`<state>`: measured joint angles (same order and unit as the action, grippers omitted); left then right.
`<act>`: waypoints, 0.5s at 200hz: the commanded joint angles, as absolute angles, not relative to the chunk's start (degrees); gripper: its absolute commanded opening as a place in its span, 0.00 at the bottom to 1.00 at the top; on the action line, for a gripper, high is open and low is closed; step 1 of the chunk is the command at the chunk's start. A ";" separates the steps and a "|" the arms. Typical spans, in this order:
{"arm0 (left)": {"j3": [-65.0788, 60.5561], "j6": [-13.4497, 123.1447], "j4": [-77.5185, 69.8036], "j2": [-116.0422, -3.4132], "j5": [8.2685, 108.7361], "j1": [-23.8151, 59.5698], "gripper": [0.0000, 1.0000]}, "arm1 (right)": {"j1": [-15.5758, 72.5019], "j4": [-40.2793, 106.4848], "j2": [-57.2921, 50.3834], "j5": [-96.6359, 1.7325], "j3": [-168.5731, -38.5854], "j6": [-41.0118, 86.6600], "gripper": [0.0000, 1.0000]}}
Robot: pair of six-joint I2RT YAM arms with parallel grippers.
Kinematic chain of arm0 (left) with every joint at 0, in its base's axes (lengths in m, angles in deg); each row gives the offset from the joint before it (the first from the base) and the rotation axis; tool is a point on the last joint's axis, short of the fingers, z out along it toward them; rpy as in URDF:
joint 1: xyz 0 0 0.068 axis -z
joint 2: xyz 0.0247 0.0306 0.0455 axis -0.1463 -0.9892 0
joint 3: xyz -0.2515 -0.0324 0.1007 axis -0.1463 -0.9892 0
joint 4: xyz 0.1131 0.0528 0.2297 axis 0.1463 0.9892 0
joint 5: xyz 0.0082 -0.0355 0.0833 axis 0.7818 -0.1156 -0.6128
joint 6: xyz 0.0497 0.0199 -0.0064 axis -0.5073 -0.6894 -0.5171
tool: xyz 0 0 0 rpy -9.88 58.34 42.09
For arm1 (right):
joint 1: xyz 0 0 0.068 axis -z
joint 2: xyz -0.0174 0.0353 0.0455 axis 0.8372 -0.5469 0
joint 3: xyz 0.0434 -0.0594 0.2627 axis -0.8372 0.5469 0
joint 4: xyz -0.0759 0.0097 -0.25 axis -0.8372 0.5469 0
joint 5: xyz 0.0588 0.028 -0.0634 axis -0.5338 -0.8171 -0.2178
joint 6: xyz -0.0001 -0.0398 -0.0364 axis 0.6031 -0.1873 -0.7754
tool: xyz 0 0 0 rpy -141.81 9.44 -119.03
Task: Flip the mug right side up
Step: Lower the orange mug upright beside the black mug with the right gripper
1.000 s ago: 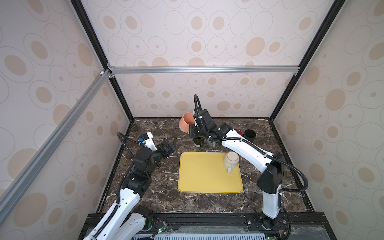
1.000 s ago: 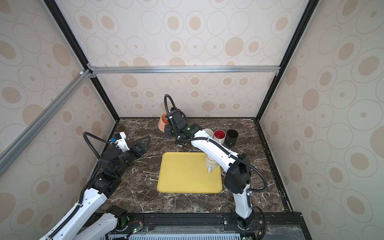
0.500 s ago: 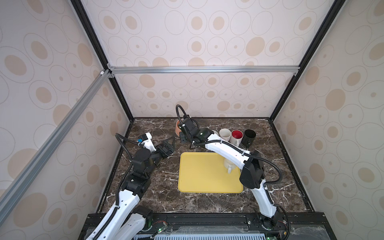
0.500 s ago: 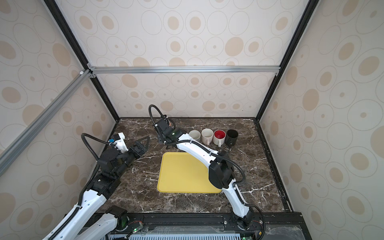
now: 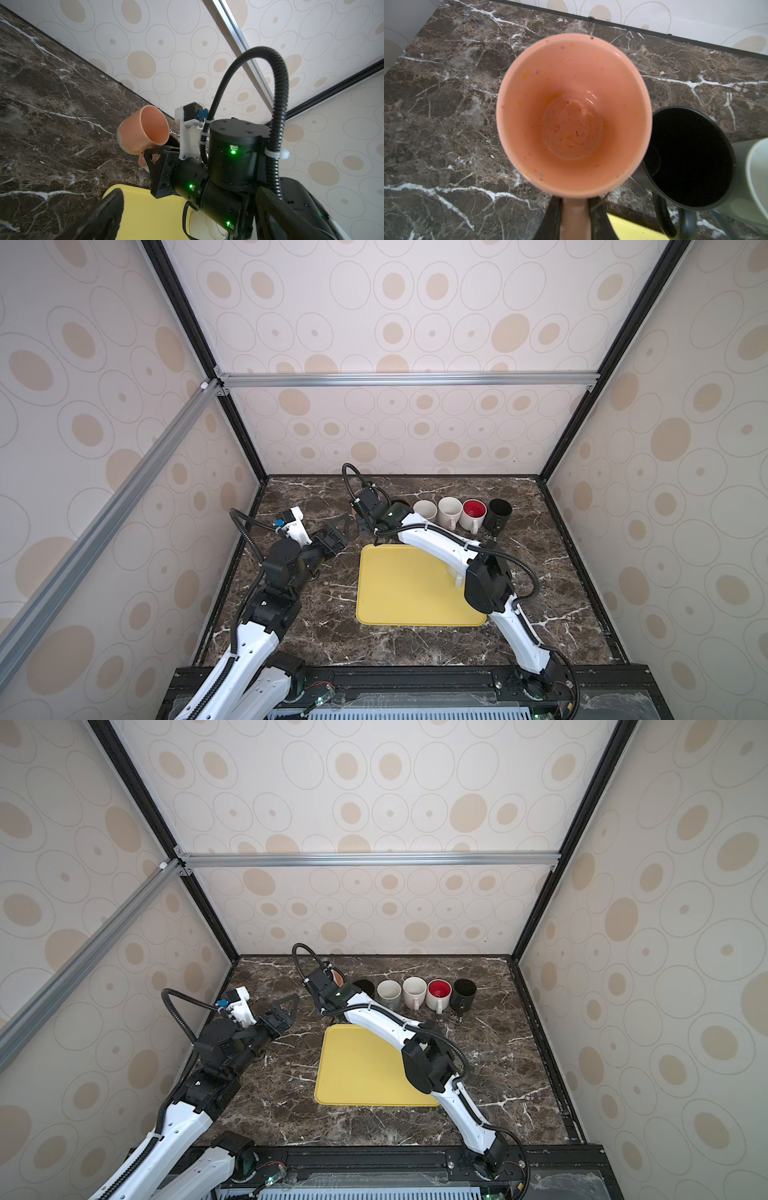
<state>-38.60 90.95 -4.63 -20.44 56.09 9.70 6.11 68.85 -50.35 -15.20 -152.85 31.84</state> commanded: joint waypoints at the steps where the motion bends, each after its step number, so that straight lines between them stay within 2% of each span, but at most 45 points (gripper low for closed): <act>1: -38.84 90.27 -4.91 -19.71 56.60 9.16 1.00 | 6.08 65.72 -50.41 -12.04 -156.51 32.39 0.00; 100: -40.08 90.62 -5.72 -19.22 57.57 8.97 1.00 | 6.53 67.91 -54.39 -12.09 -157.49 33.57 0.00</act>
<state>-40.09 90.97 -4.70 -19.98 56.81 9.57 6.19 70.03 -54.30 -14.81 -155.23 32.43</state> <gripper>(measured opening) 0.999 0.186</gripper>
